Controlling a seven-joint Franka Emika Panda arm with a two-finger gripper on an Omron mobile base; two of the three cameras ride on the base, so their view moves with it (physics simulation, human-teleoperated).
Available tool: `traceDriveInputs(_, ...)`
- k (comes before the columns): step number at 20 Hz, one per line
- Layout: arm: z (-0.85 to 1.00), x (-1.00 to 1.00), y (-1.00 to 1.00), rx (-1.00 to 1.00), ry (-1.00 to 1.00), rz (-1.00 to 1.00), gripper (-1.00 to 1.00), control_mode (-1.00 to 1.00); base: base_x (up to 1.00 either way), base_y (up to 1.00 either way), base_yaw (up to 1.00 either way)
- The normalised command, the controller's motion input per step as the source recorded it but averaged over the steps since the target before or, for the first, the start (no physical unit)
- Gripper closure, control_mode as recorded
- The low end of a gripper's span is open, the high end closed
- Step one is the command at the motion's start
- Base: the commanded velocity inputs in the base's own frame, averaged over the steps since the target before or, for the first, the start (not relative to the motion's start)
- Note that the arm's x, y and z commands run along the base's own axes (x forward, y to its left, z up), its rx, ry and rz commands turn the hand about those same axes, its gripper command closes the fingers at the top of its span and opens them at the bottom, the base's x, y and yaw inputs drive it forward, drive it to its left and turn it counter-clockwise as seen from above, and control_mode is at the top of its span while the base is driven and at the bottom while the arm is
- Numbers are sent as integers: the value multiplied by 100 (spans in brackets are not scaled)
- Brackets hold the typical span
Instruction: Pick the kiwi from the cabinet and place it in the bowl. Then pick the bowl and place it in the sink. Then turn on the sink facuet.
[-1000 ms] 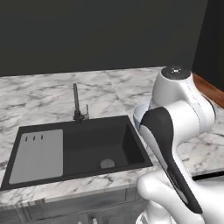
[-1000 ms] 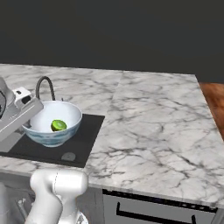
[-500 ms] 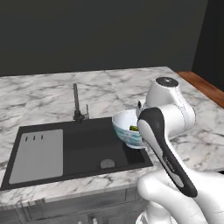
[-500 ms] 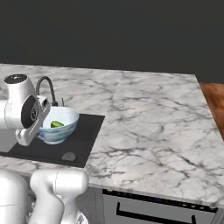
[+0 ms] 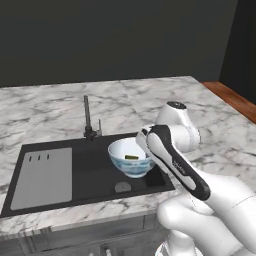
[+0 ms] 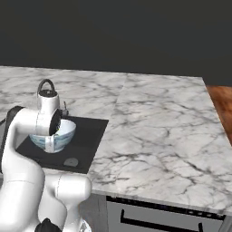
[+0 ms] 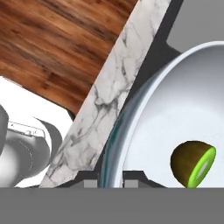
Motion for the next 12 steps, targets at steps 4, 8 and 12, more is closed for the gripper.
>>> traceDriveInputs(4, -25, 24, 18, -1, 14, 20, 100, -100, 0, 0, 0)
traceDriveInputs(8, -50, 77, 0, -2, 0, 29, 100, -100, 0, 0, 0)
traceDriveInputs(12, -59, 82, 0, -3, 0, 30, 100, -100, 0, 0, 0)
